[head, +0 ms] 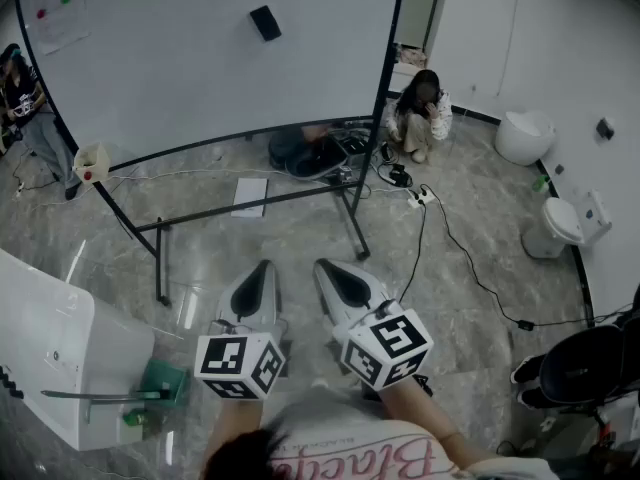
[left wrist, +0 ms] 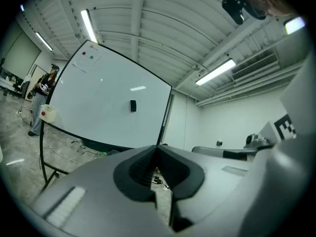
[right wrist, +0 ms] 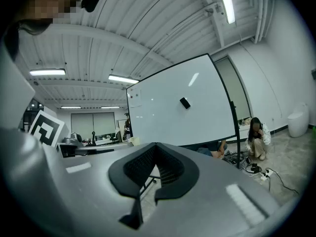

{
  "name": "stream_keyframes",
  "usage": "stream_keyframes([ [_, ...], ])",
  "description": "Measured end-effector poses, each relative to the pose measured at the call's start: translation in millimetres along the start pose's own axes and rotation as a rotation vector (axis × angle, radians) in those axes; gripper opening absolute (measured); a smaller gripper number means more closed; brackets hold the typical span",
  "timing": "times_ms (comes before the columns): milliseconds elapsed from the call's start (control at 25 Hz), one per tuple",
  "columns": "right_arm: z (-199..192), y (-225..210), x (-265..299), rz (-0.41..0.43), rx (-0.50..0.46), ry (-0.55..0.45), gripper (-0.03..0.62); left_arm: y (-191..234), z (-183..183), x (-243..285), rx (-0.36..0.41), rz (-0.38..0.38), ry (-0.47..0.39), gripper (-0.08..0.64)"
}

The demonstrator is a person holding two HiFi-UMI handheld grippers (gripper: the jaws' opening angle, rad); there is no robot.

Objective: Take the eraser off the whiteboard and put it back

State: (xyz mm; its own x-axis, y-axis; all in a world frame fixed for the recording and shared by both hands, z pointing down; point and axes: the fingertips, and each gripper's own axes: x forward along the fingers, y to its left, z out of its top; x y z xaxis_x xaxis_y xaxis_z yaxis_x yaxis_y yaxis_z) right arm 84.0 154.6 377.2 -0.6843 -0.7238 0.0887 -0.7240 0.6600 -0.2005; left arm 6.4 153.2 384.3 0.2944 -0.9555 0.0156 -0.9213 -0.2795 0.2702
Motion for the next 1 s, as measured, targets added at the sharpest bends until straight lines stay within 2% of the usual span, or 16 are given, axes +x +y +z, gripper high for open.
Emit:
stream_keyframes([
  [320,-7,-2,1,0.001,0.035,0.010,0.000,4,-10,-1,-0.060,0.008,0.023,0.000],
  [640,-7,-11,-4,0.000,0.056,-0.016,0.000,4,-16,0,-0.057,0.033,0.028,0.000],
  [800,-16,-16,-8,0.026,0.053,0.014,0.001,1,-22,0,-0.047,0.054,0.028,0.000],
  [1000,-37,-22,-8,0.056,0.070,0.075,0.001,4,-39,-5,-0.071,0.087,0.049,0.000],
])
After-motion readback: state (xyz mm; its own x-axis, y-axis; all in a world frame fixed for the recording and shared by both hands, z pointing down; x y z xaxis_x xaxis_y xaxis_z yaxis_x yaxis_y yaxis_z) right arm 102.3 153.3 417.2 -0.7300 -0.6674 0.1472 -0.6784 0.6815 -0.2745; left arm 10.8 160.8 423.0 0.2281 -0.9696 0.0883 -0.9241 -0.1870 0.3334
